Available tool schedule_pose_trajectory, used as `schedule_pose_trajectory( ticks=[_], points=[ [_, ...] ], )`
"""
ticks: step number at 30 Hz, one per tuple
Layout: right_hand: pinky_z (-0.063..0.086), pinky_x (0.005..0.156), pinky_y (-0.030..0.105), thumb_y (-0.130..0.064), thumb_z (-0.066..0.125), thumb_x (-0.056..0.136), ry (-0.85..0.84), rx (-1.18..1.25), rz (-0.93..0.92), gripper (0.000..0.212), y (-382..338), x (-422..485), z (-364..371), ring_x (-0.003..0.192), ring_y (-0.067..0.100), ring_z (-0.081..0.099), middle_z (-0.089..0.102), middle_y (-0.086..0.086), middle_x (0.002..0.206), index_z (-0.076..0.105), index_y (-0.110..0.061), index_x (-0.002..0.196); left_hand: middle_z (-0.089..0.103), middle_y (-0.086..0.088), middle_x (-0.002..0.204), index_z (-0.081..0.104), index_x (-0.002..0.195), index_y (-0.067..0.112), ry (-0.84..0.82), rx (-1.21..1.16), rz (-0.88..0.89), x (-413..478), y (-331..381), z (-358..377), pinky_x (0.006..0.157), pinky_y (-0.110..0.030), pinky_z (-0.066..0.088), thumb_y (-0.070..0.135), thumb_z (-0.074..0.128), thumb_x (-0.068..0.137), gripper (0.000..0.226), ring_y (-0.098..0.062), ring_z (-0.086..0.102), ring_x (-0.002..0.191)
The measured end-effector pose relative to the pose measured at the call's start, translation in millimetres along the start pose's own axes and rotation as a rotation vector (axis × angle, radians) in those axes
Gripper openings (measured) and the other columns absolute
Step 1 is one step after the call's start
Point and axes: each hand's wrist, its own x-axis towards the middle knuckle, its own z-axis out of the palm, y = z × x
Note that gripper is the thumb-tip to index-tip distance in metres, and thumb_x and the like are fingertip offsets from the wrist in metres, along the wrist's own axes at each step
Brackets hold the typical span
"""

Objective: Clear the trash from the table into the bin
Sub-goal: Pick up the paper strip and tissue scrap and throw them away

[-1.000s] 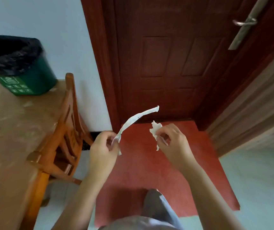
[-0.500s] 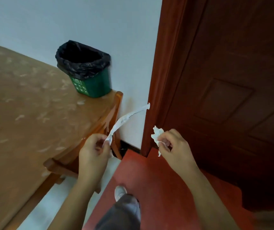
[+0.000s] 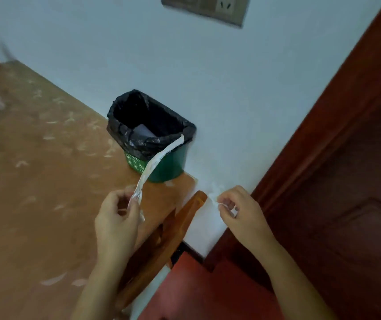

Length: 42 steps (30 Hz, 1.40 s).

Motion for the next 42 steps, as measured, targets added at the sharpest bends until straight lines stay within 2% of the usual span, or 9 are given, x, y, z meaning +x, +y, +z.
schedule_pose_trajectory(
  ticks=[4,9,14,19,26,29,33,37,42],
  points=[
    [0.04,0.063,0.01,0.0,0.061,0.079,-0.074,0.009,-0.078,0.016,-2,44,31,0.069,0.005,0.051,0.051,-0.003,0.081,0.06,-0.016,0.081,0.061,0.008,0.068,0.056,0.076,0.029,0.113,0.017,-0.031,31,-7,-11,0.057,-0.024,0.041,0.01,0.058,0.087,0.021,-0.015,0.058,0.069],
    [0.038,0.066,0.005,-0.003,0.059,0.082,-0.127,0.034,-0.172,0.009,-13,106,50,0.073,0.004,0.051,0.052,-0.001,0.084,0.06,-0.012,0.084,0.062,0.008,0.075,0.058,0.081,0.025,0.233,0.041,-0.088,56,-10,-22,0.055,-0.019,0.039,0.01,0.058,0.087,0.016,-0.01,0.057,0.069],
    [0.039,0.067,0.006,-0.001,0.06,0.082,-0.156,0.078,-0.293,0.01,-21,170,65,0.073,0.002,0.05,0.053,0.004,0.085,0.06,-0.01,0.085,0.061,0.009,0.066,0.056,0.077,0.028,0.345,0.027,-0.112,72,0,-17,0.052,-0.015,0.041,0.009,0.057,0.087,0.022,0.0,0.056,0.058],
    [0.038,0.064,0.004,-0.002,0.061,0.081,-0.167,0.098,-0.361,0.009,-27,225,73,0.071,0.005,0.051,0.055,0.006,0.084,0.061,-0.011,0.083,0.061,0.009,0.064,0.056,0.077,0.028,0.419,0.027,-0.119,88,13,-6,0.058,-0.025,0.043,0.008,0.057,0.087,0.023,0.0,0.055,0.058],
    [0.036,0.061,0.0,-0.002,0.061,0.081,-0.219,0.118,-0.341,0.013,-20,275,84,0.072,0.002,0.051,0.056,0.005,0.088,0.06,-0.015,0.084,0.062,0.008,0.072,0.058,0.079,0.029,0.428,0.049,-0.081,119,31,17,0.059,-0.025,0.048,0.012,0.058,0.088,0.018,-0.009,0.058,0.065],
    [0.035,0.065,0.0,-0.004,0.063,0.079,-0.217,0.114,-0.313,0.016,-8,280,84,0.076,0.002,0.051,0.057,0.001,0.092,0.059,-0.018,0.087,0.062,0.007,0.07,0.058,0.079,0.025,0.401,0.055,-0.063,129,39,31,0.052,-0.017,0.046,0.011,0.057,0.088,0.017,-0.004,0.056,0.058],
    [0.04,0.074,0.018,-0.01,0.063,0.081,-0.188,0.15,-0.283,0.017,7,271,72,0.086,0.009,0.053,0.059,0.001,0.096,0.061,-0.016,0.096,0.062,0.002,0.069,0.057,0.077,0.024,0.344,0.055,-0.058,143,44,55,0.046,-0.011,0.04,0.009,0.056,0.088,0.018,-0.002,0.054,0.053],
    [0.044,0.076,0.023,-0.01,0.063,0.081,-0.164,0.202,-0.274,0.016,16,259,58,0.087,0.009,0.054,0.059,0.001,0.096,0.062,-0.016,0.097,0.062,0.0,0.071,0.054,0.076,0.026,0.288,0.087,-0.045,156,45,81,0.046,-0.015,0.041,0.011,0.056,0.088,0.019,-0.011,0.056,0.058],
    [0.038,0.077,0.006,-0.01,0.062,0.082,-0.187,0.207,-0.302,0.017,22,248,50,0.089,0.007,0.054,0.059,-0.001,0.095,0.061,-0.016,0.097,0.058,0.0,0.067,0.049,0.074,0.025,0.286,0.136,-0.019,171,47,103,0.043,-0.012,0.037,0.008,0.054,0.089,0.023,-0.006,0.055,0.055]
  ],
)
